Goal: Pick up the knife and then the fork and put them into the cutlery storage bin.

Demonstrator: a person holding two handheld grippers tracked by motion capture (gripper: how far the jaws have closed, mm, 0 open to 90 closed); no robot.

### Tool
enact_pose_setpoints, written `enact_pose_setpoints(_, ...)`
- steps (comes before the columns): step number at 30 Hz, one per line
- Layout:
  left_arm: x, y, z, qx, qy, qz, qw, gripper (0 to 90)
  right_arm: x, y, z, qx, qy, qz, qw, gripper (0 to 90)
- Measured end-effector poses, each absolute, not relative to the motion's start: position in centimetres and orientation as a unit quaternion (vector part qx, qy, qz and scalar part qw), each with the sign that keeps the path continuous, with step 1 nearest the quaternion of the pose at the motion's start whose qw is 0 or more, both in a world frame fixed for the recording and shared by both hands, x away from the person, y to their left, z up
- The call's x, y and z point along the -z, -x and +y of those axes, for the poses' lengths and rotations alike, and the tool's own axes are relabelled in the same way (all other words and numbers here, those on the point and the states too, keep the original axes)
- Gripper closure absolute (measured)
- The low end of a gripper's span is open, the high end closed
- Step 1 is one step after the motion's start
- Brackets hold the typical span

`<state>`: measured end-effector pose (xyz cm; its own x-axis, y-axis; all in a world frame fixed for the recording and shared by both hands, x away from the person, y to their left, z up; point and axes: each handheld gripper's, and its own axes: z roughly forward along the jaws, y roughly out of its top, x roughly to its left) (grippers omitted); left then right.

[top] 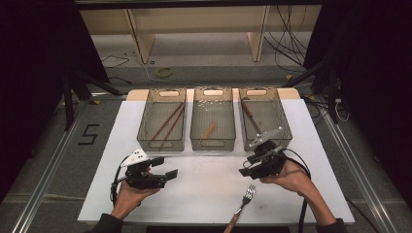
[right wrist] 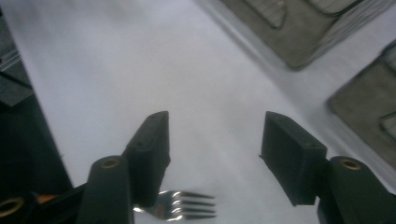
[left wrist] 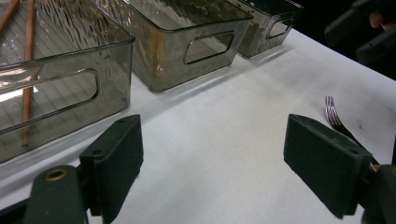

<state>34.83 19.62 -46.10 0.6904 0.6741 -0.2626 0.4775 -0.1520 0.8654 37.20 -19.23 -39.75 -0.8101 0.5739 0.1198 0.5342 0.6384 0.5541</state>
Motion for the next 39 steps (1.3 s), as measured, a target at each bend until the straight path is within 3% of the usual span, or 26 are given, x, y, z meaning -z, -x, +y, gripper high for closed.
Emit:
enact_pose_setpoints(8,46.1,-34.8,19.6,-0.093,-0.753,0.382,0.528,19.4,40.9,-34.4,-18.5,-0.284,-0.275,0.918,0.024,68.3)
enact_pose_setpoints(10,46.1,-34.8,19.6,-0.093,-0.753,0.381,0.528,19.4,41.2,-34.1,-18.4,-0.277,-0.277,0.920,0.026,68.1)
enact_pose_setpoints(12,46.1,-34.8,19.6,-0.094,-0.754,0.381,0.528,19.4,41.5,-34.2,-18.6,-0.265,-0.288,0.920,0.027,61.6)
enact_pose_setpoints(21,46.1,-34.8,19.6,-0.093,-0.754,0.382,0.527,19.4,43.4,-36.3,-21.2,-0.246,-0.330,0.911,0.007,62.2)
enact_pose_setpoints(25,46.1,-34.8,19.6,-0.093,-0.753,0.382,0.527,19.4,44.4,-37.1,-22.0,-0.245,-0.343,0.906,-0.026,62.2)
enact_pose_setpoints(39,46.1,-34.8,19.5,-0.093,-0.754,0.383,0.526,19.5,45.9,-37.7,-21.9,-0.226,-0.343,0.908,-0.085,73.8)
